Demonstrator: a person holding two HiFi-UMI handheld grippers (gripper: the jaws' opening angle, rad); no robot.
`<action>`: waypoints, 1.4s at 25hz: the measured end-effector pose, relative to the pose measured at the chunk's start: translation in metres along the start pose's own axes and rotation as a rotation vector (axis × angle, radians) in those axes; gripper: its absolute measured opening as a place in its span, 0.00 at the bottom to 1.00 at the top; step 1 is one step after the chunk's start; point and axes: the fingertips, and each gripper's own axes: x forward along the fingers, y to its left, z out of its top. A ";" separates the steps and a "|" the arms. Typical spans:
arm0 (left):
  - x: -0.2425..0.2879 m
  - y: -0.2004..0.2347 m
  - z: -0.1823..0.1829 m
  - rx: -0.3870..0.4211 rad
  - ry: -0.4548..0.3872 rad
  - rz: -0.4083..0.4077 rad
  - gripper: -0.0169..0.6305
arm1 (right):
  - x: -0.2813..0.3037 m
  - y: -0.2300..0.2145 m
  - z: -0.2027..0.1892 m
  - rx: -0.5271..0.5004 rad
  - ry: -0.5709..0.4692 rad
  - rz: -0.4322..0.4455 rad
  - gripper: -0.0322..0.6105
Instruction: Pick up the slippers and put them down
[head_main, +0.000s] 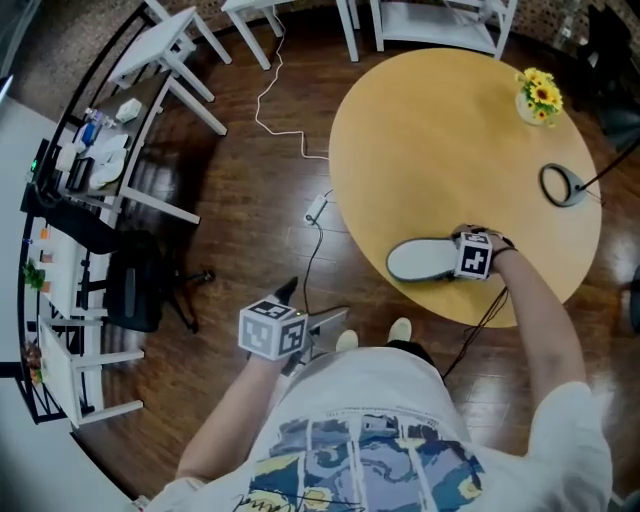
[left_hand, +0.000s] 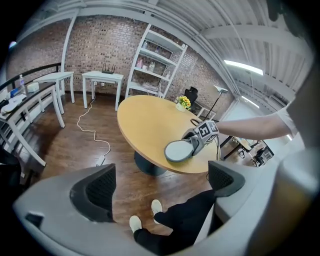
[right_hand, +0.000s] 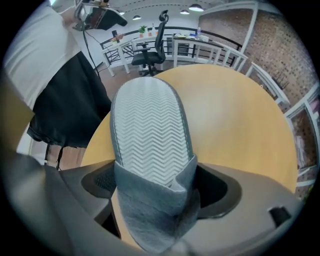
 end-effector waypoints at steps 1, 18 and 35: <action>0.000 0.001 0.001 0.006 0.003 -0.004 0.91 | -0.001 0.001 0.000 0.022 -0.011 -0.007 0.82; 0.016 -0.005 0.005 0.104 0.057 -0.077 0.91 | -0.015 0.007 -0.019 0.221 -0.045 -0.119 0.90; 0.025 -0.006 0.003 0.063 0.064 -0.070 0.91 | -0.003 0.001 -0.009 0.154 -0.037 -0.057 0.80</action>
